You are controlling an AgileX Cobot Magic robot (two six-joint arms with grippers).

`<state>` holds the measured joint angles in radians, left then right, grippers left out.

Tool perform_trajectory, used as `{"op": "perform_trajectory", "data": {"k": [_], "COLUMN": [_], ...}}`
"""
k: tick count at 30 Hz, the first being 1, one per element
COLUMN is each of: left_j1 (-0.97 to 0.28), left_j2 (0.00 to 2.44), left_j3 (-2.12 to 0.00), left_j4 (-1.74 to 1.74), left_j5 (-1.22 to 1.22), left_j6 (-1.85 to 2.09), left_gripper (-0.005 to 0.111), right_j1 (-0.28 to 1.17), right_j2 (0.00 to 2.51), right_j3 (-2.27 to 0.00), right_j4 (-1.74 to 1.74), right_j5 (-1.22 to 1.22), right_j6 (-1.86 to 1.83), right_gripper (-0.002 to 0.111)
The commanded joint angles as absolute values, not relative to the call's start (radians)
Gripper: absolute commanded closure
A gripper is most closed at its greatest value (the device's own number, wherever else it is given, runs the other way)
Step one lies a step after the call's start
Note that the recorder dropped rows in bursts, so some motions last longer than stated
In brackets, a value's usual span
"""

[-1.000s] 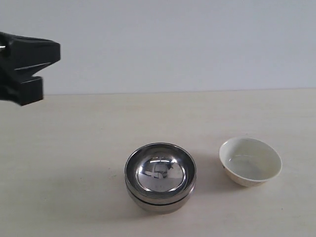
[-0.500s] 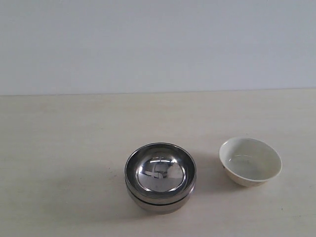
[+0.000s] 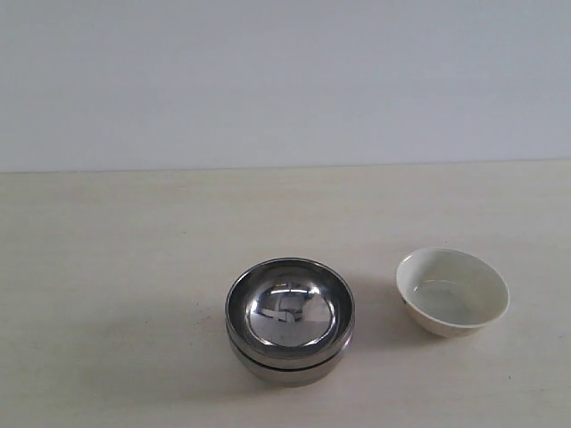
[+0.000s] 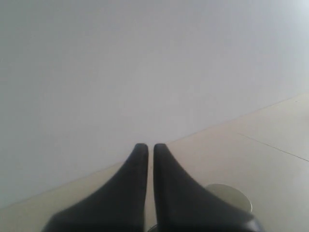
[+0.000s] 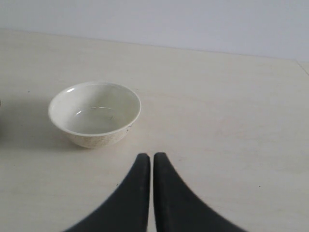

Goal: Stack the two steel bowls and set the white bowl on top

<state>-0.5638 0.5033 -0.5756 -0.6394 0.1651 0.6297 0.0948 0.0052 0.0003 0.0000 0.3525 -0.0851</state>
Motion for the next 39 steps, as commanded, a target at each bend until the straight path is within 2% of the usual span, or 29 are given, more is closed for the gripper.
{"op": "perform_trajectory", "data": {"k": [1, 3, 6, 12, 23, 34, 39], "left_j1": [-0.568, -0.561, -0.512, -0.377, -0.070, 0.030, 0.070], "left_j2": [0.495, 0.495, 0.495, 0.468, 0.249, 0.028, 0.000], "left_j3": [-0.555, -0.544, -0.521, -0.407, -0.246, -0.124, -0.057], "left_j4": [-0.613, -0.544, -0.343, 0.103, 0.007, 0.016, 0.054], "left_j5": [0.158, 0.155, 0.113, -0.157, -0.168, -0.166, -0.173], "left_j6": [0.620, 0.594, 0.352, -0.223, -0.312, -0.365, -0.363], "left_gripper": [0.103, 0.103, 0.103, 0.103, 0.103, 0.103, 0.103], "right_j1": [0.091, 0.091, 0.091, 0.091, 0.091, 0.091, 0.091], "right_j2": [0.000, 0.000, 0.000, 0.000, 0.000, 0.000, 0.000], "right_j3": [0.000, 0.000, 0.000, 0.000, 0.000, 0.000, 0.000], "right_j4": [-0.010, -0.010, -0.010, -0.010, -0.010, -0.010, -0.010], "right_j5": [0.342, 0.342, 0.342, 0.342, 0.342, 0.342, 0.342], "right_j6": [-0.088, -0.088, -0.088, -0.088, -0.088, -0.088, -0.088], "right_gripper": [0.108, 0.108, 0.108, 0.108, 0.108, 0.108, 0.108]}}
